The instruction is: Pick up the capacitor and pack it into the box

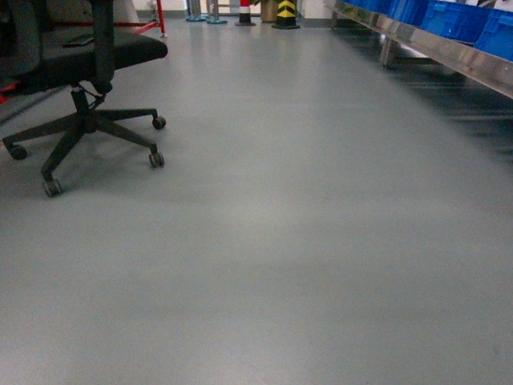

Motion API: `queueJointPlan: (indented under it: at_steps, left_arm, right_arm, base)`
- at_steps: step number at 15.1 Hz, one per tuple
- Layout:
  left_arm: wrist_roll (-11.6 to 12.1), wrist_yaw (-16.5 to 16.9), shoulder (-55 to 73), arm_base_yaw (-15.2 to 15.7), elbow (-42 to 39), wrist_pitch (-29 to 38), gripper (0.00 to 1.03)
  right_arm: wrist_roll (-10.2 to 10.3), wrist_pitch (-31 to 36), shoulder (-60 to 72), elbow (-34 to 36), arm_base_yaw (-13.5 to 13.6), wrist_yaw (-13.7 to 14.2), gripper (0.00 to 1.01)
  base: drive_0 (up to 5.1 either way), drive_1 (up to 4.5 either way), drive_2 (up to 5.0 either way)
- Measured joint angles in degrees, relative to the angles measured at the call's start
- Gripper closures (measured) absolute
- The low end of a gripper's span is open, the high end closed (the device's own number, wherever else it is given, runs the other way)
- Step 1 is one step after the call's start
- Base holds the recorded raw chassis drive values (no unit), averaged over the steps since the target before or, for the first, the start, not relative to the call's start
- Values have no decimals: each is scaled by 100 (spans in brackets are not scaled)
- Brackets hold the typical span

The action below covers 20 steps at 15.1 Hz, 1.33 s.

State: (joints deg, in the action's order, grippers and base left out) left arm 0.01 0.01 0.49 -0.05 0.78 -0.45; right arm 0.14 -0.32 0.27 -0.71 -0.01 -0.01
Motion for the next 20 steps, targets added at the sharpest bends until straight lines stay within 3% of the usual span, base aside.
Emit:
queueJointPlan:
  at_steps: [20]
  left_arm:
    - [0,0,0,0,0,4,59]
  right_arm:
    - [0,-13,0,0,0,-2,3]
  base:
    - [-499,247,247]
